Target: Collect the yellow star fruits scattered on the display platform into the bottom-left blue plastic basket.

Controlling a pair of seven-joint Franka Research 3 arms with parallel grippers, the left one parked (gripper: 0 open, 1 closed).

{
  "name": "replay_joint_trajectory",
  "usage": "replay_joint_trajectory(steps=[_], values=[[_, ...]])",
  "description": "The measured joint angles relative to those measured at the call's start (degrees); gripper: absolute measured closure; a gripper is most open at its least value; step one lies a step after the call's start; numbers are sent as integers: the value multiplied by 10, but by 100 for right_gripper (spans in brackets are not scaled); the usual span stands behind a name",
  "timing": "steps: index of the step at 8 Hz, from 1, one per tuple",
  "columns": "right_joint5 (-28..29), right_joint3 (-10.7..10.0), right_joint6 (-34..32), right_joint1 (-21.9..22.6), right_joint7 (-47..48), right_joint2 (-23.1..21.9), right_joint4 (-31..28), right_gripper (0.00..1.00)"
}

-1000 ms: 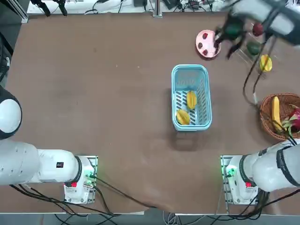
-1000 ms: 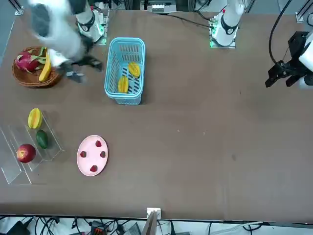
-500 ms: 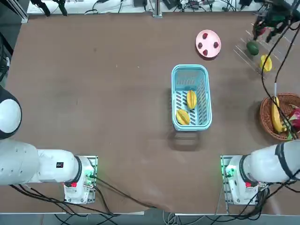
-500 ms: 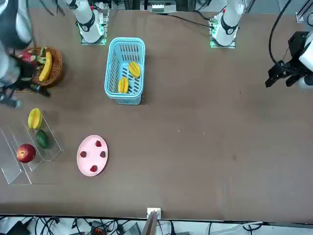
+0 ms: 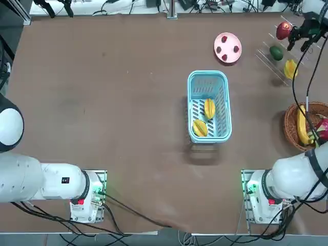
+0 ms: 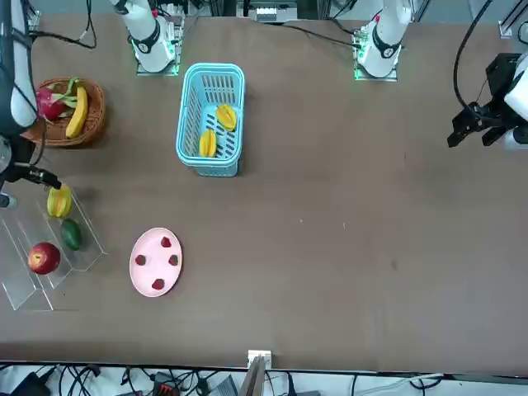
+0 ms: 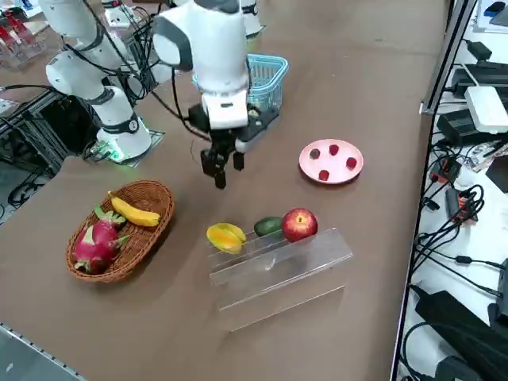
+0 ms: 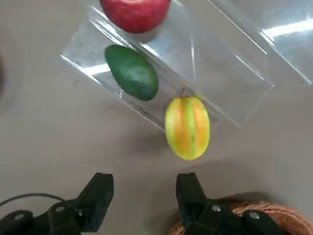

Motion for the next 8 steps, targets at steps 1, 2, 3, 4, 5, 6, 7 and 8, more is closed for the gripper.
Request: replay_joint_trajectory(steps=[1,2,3,4,5,6,7,8], values=[[0,1,2,-2,-12,5,0,20],[0,1,22,-9,-26,12,-4,15],[0,1,62,-25,-33,24,-13,8],[-1,1,97,-49,-47,37,-24,3],[-1,1,118,-74,-70,50,-31,2],[0,1,128,-88,-88,57,-36,0],[6,2,139,-91,-90,58,-47,0],[14,3,155,-91,-90,58,-59,0]])
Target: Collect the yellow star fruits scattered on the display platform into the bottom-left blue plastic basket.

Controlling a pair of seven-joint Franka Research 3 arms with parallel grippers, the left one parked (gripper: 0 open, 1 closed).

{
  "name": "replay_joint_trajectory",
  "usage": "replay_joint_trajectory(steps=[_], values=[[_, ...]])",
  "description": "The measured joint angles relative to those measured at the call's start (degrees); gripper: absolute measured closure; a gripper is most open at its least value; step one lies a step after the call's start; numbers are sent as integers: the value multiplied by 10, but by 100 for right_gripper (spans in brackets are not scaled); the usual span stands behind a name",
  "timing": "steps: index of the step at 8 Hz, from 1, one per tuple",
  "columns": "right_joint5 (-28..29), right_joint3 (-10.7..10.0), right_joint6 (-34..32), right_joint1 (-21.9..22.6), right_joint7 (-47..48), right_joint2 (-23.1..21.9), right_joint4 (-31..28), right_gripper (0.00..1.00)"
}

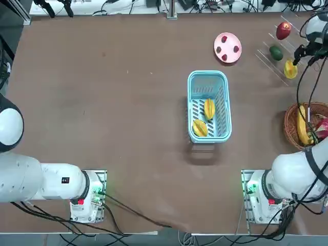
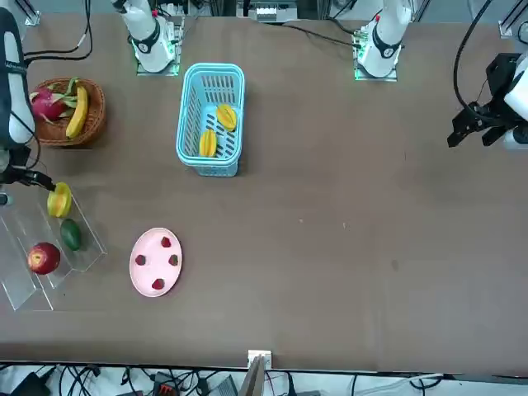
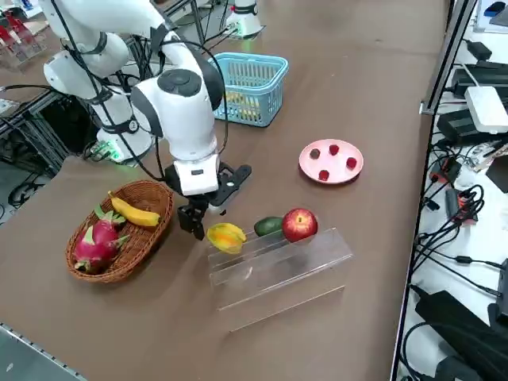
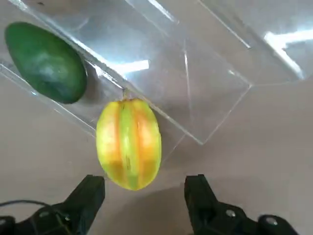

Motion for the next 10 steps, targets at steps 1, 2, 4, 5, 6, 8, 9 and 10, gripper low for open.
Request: replay_joint_trajectory(steps=[1,2,4,5,6,8,9,10], values=[[11,1,8,-1,0,0,-8,0],[23,2,15,-1,0,1,-13,1],[32,3,31,-2,0,12,-15,1],[33,3,39,-2,0,19,-16,3],[33,3,43,-3,-2,23,-16,3],[33,3,43,-4,-5,24,-16,6],[33,3,43,-4,-5,24,-16,16],[33,3,43,-4,-5,24,-16,21]])
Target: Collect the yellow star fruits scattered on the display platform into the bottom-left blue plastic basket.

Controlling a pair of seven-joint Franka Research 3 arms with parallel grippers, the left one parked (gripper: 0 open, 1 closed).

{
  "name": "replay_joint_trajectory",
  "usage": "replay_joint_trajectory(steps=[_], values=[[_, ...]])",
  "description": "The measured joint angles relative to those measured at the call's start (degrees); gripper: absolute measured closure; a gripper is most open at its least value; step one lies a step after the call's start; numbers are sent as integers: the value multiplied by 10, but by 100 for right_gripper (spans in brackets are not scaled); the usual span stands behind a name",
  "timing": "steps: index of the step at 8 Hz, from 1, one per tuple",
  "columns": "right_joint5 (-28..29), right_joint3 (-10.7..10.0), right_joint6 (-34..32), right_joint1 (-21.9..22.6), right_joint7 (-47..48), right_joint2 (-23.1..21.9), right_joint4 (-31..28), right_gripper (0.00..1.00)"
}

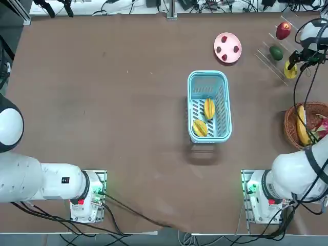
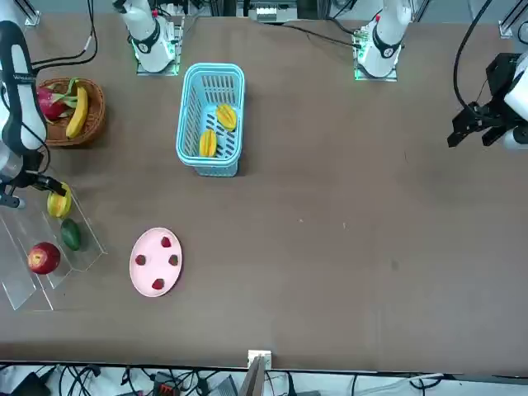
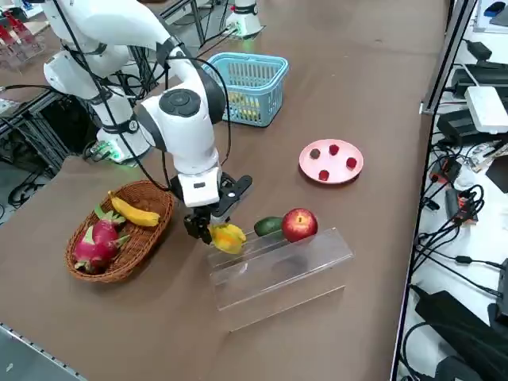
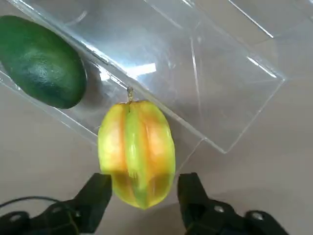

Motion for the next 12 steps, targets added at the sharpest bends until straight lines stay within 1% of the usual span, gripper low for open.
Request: replay_joint_trajectory(steps=[2,3,7,8,9,10,11,12], values=[[2,0,0,0,0,0,1,62],[3,2,0,0,0,-1,1,81],[4,4,-8,0,0,-3,4,82],[4,5,-37,1,0,-5,19,82],[6,8,-98,1,6,-10,49,82],[11,17,-166,2,26,-23,78,82],[18,34,-227,10,65,-46,96,82],[21,51,-281,33,122,-76,102,82]])
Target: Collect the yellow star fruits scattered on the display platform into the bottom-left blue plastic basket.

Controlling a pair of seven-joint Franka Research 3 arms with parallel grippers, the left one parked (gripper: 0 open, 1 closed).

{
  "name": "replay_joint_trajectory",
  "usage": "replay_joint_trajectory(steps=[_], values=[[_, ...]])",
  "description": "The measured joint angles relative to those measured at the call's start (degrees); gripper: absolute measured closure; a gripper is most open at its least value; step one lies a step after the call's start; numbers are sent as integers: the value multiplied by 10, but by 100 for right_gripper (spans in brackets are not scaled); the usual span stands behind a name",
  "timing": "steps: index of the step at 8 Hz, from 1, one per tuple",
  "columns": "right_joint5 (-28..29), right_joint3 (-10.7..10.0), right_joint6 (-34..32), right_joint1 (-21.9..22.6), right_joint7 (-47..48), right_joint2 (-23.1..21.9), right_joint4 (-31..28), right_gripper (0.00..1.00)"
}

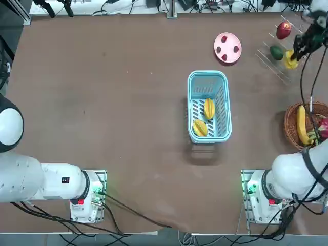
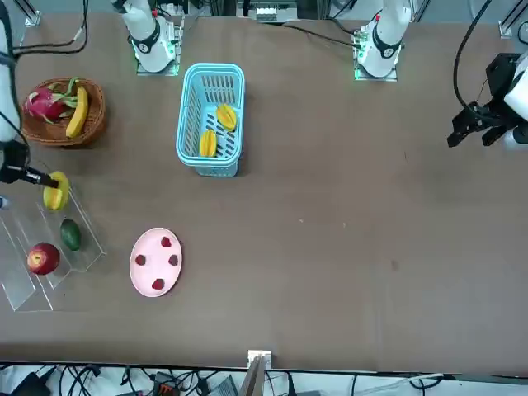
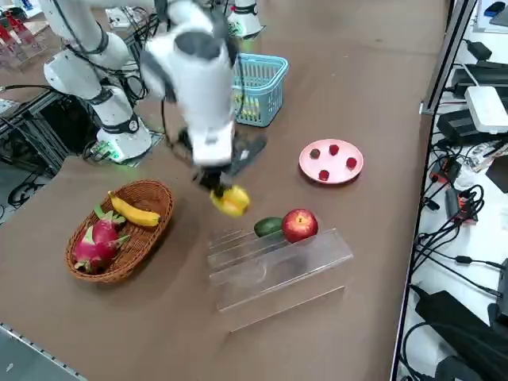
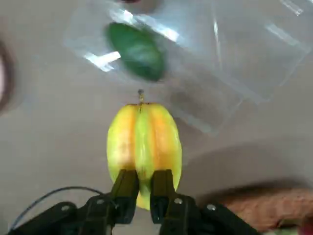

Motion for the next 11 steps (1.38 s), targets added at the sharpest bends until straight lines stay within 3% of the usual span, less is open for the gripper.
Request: replay_joint_trajectory(steps=[3,7,9,11], values=[[4,18,-113,155,202,-80,-2,82],[10,22,-136,398,494,-103,-13,82],[12,22,-132,481,571,-101,-26,82],[12,21,-127,523,604,-100,-47,82]])
